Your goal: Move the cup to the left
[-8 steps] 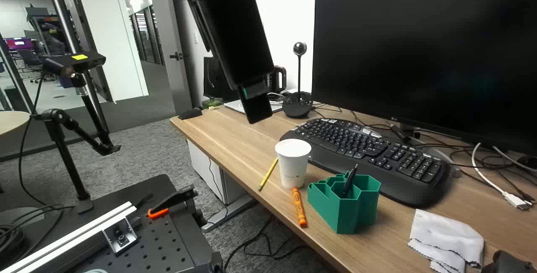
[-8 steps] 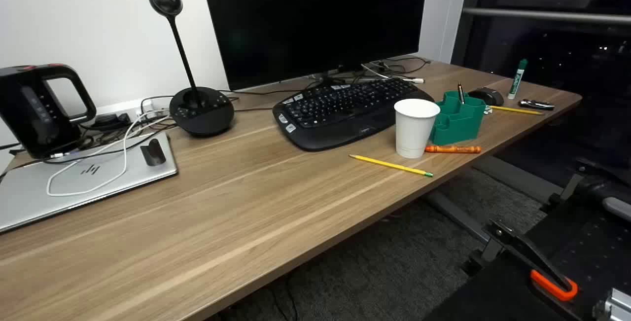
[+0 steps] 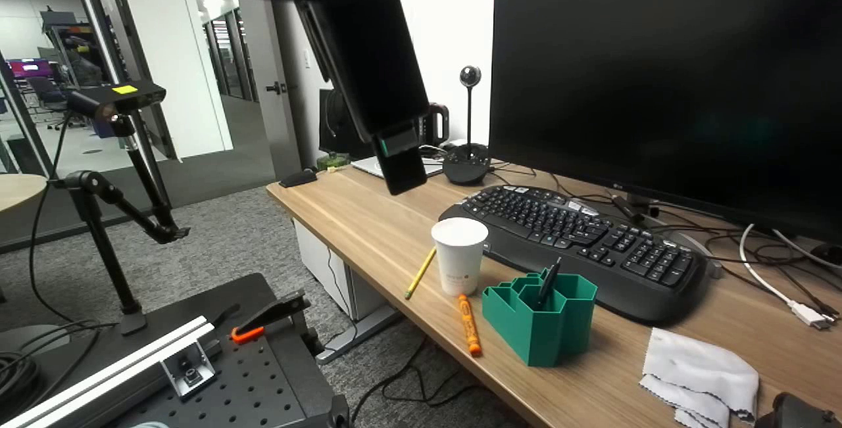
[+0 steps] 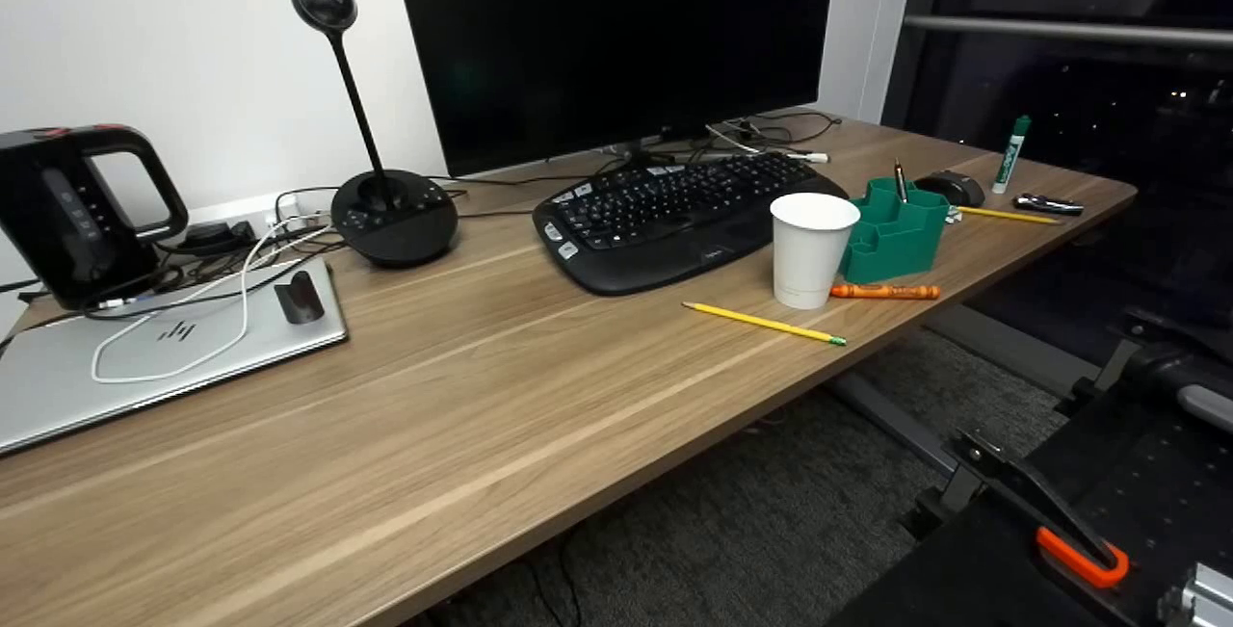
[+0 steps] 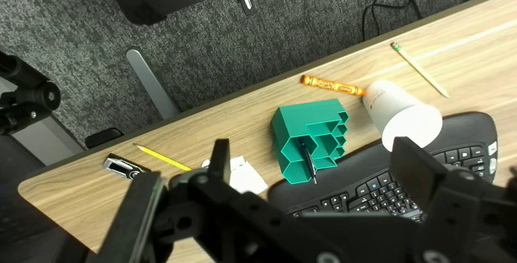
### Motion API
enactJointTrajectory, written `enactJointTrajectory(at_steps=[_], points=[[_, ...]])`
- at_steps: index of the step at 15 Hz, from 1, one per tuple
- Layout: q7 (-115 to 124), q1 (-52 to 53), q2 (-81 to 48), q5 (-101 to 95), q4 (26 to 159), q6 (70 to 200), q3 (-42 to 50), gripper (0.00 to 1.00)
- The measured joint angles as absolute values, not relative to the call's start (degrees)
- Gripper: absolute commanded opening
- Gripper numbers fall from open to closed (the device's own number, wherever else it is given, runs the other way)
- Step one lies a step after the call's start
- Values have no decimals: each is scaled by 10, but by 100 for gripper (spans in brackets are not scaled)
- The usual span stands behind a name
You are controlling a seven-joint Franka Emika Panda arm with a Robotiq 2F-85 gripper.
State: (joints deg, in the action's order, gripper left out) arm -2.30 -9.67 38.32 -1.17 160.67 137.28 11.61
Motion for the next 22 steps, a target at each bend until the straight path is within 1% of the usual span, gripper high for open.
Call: enactJointTrajectory(at_steps=[8, 12, 17, 22], points=[[-23, -97, 382, -11, 1606, 1373, 115, 100], [-13, -90, 348, -11, 1591, 1373, 84, 100], [24, -62, 239, -9, 1529, 1400, 37, 100], [96, -44, 84, 23, 1433, 1444, 25, 100]])
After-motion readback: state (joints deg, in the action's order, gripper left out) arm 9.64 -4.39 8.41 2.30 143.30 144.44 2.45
